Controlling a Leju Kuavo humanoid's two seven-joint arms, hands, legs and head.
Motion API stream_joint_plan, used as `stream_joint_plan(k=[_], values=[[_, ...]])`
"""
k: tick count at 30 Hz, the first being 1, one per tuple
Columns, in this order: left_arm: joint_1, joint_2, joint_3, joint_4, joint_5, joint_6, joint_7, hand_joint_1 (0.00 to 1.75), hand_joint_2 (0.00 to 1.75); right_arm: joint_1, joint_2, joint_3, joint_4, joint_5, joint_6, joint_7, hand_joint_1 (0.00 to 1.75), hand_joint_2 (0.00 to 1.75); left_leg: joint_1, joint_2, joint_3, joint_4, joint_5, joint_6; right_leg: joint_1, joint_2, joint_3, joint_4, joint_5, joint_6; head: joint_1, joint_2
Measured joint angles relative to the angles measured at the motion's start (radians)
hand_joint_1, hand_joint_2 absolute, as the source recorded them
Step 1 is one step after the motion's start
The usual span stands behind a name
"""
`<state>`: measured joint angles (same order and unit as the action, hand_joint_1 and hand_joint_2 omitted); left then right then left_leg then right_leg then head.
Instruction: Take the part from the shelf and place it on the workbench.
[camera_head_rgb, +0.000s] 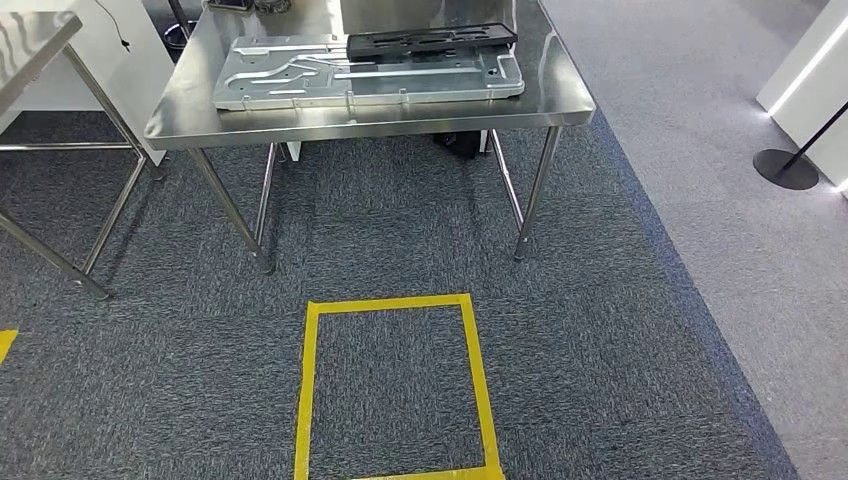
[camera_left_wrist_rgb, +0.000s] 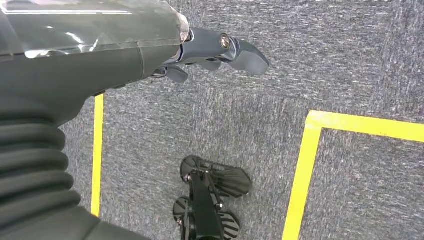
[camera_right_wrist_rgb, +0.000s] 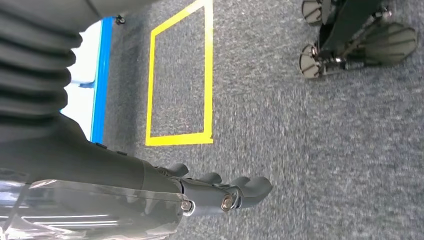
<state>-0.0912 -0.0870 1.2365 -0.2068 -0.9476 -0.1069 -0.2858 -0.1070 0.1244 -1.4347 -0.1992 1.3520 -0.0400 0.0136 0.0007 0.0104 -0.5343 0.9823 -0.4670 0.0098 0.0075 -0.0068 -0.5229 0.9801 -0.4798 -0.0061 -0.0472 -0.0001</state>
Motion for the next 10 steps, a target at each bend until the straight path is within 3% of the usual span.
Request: stream_joint_plan(k=[3, 6, 8, 9, 10], values=[[0.0, 0.0, 0.003, 0.0, 0.006, -0.009, 0.0, 0.0, 1.75, 0.0, -0.001, 0.0, 0.0, -0.011, 0.003, -0.008, 0.0, 1.75, 0.001, 0.0, -0.002, 0.0, 0.003, -0.003, 0.001, 0.0, -0.002, 0.001, 0.001, -0.001, 0.0, 0.0], [0.0, 0.0, 0.005, 0.0, 0.013, -0.018, 0.006, 0.0, 1.75, 0.001, -0.004, 0.003, 0.0, -0.018, 0.003, -0.003, 0.0, 1.75, 0.001, 0.0, -0.003, 0.0, 0.005, -0.004, 0.001, 0.0, -0.003, 0.002, 0.002, -0.001, 0.0, 0.0], [0.003, 0.0, -0.008, 0.0, 0.025, -0.018, 0.012, 0.0, 0.87, 0.004, -0.007, 0.021, -0.001, -0.037, 0.001, 0.004, 0.0, 1.75, 0.001, 0.0, -0.003, 0.0, 0.005, -0.004, 0.001, 0.0, -0.004, 0.002, 0.002, -0.001, 0.0, 0.0], [0.006, 0.0, -0.02, 0.0, 0.035, -0.017, 0.015, 0.0, 0.44, 0.007, -0.01, 0.037, -0.002, -0.054, 0.0, 0.006, 0.0, 1.31, 0.001, 0.0, -0.003, 0.0, 0.005, -0.004, 0.0, 0.0, -0.004, 0.002, 0.002, -0.001, 0.0, 0.0], [0.007, 0.0, -0.027, 0.0, 0.041, -0.017, 0.017, 0.0, 0.0, 0.008, -0.011, 0.045, -0.003, -0.062, 0.0, 0.007, 0.0, 1.16, 0.001, 0.0, -0.004, 0.0, 0.005, -0.004, 0.0, 0.0, -0.004, 0.002, 0.002, -0.001, 0.0, 0.0]])
